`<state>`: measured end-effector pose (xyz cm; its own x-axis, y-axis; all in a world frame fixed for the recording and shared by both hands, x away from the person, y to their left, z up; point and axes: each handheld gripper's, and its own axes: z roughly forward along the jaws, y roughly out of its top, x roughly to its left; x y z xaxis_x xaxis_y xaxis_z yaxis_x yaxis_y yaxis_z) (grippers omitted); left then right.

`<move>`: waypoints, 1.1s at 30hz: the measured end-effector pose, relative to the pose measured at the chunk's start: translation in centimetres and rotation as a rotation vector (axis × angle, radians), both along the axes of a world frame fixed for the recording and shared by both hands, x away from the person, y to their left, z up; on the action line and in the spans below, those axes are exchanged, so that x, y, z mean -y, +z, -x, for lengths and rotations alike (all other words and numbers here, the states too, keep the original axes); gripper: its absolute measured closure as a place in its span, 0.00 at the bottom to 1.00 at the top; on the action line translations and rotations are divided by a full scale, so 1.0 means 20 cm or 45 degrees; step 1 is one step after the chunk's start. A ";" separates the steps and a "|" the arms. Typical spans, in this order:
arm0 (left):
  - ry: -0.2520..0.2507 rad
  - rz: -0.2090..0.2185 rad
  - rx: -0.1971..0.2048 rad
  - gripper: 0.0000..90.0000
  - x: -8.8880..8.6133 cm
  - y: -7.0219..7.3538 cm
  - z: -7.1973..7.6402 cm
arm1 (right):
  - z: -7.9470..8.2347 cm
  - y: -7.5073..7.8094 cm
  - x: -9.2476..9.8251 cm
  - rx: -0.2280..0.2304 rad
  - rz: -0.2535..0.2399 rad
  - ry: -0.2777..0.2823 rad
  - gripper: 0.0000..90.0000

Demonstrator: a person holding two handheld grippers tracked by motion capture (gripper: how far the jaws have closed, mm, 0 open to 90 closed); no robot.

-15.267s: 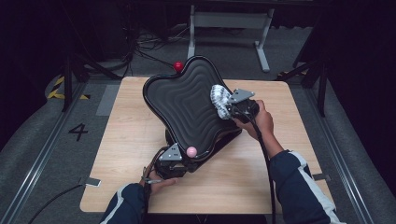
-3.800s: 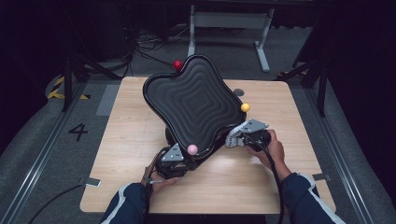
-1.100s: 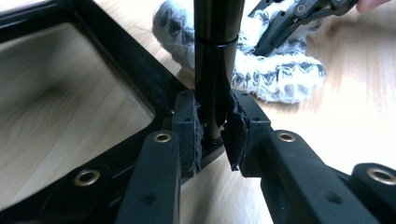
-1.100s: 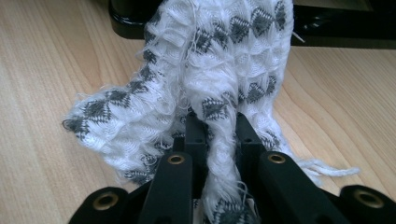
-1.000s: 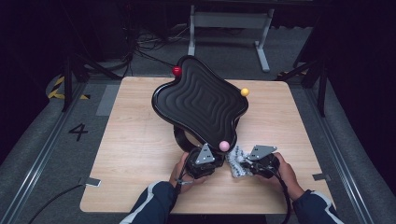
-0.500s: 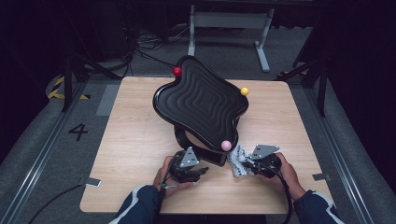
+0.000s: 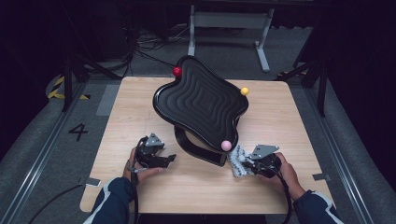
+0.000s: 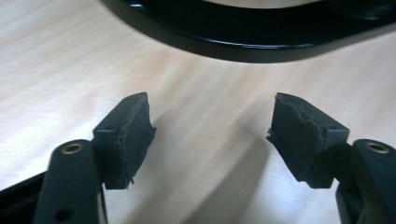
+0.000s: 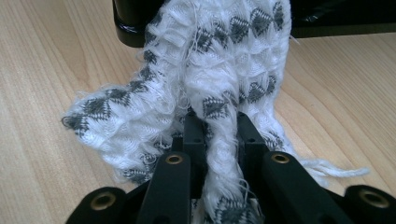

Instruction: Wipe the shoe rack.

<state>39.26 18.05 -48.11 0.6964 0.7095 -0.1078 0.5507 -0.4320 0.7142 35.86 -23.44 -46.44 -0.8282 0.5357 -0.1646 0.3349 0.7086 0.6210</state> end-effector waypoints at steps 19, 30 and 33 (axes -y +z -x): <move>0.125 -0.005 -0.026 0.24 0.01 0.03 -0.43 | 0.00 0.00 0.00 0.005 -0.007 0.009 0.87; 0.134 0.114 0.014 0.26 0.10 0.09 -0.58 | 0.00 0.00 0.00 0.008 -0.008 0.020 0.88; 0.153 0.126 0.026 0.29 0.14 0.09 -0.62 | 0.01 0.00 0.00 0.007 -0.006 0.028 0.88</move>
